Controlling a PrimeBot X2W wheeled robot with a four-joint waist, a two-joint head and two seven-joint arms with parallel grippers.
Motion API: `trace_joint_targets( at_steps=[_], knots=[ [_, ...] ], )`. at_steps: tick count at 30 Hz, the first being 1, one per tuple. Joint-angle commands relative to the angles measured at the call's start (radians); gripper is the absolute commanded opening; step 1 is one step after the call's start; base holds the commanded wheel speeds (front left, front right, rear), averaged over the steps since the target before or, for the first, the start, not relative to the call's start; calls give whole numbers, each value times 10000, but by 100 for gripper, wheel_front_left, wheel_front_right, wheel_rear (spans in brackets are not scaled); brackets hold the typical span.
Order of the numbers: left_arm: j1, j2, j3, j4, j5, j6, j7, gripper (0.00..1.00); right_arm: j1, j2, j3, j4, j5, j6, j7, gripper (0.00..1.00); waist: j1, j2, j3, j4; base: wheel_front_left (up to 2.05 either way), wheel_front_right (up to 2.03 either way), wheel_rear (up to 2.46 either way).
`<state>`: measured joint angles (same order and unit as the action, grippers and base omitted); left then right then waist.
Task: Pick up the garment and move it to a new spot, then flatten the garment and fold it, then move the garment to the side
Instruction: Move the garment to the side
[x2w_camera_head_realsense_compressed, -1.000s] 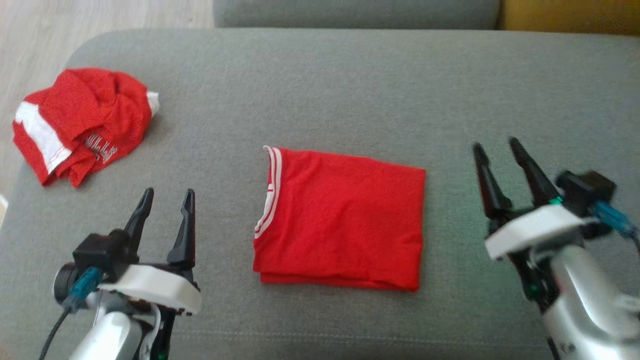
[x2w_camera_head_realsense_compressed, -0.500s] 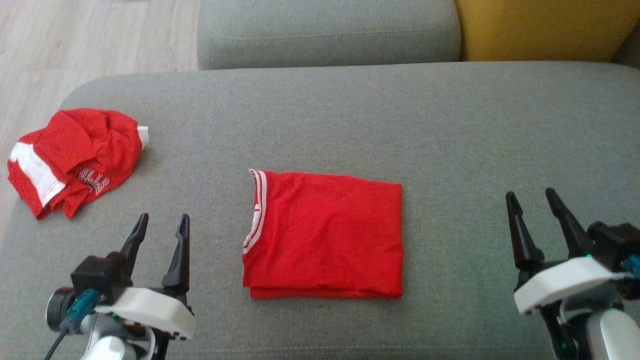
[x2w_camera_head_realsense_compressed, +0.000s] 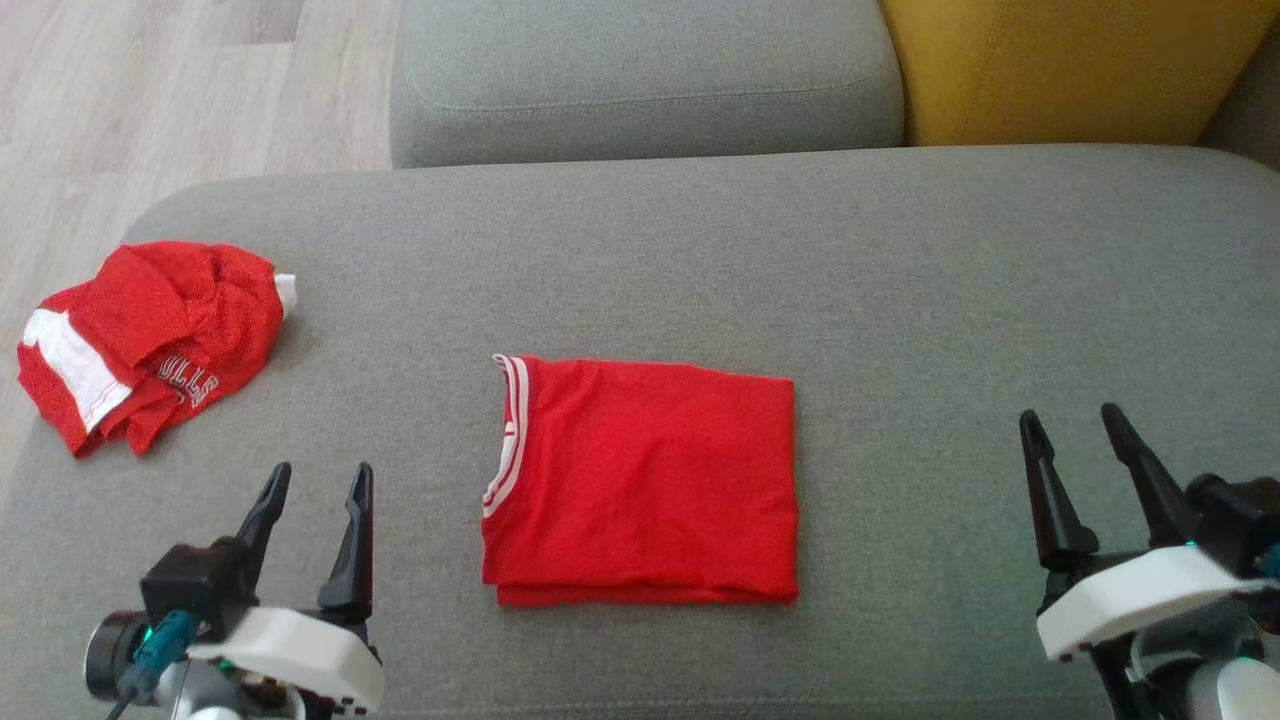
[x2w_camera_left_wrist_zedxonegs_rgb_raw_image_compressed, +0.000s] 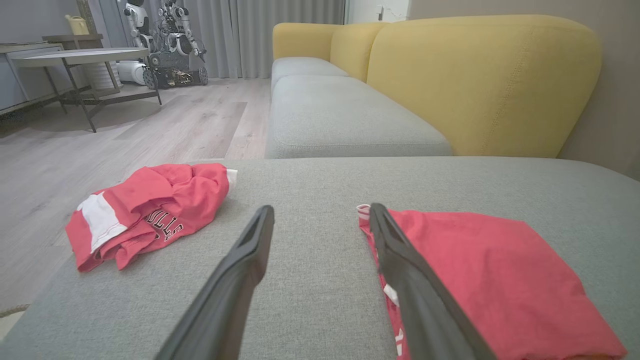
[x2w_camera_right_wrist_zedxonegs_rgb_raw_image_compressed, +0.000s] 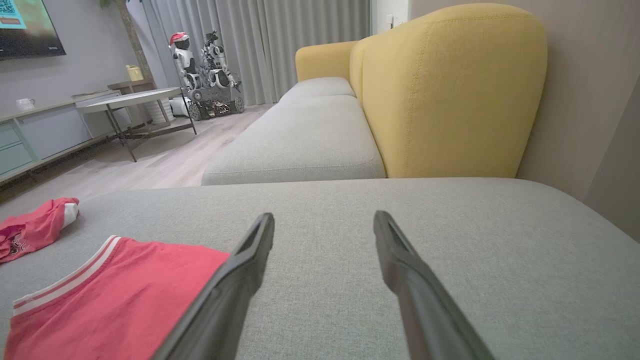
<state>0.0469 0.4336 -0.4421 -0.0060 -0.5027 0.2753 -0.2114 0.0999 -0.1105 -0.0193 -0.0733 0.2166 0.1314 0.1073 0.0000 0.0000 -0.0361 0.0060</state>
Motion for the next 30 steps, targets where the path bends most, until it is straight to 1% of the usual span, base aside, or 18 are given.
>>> trace_joint_targets(
  at_steps=[1,12,30],
  knots=[
    [-440,290,438,-355,56,100,22,100,-201,-107,141,-439,-112,-7,15,100,0,0,-2,-4,0,0,0],
    [-471,344,457,-390,9,181,63,100,-194,-60,57,-570,-153,-7,112,100,0,0,23,19,0,0,0],
    [-567,358,391,-432,-11,249,25,100,-310,38,7,-394,-169,-7,39,100,0,0,96,177,0,0,0]
  ],
)
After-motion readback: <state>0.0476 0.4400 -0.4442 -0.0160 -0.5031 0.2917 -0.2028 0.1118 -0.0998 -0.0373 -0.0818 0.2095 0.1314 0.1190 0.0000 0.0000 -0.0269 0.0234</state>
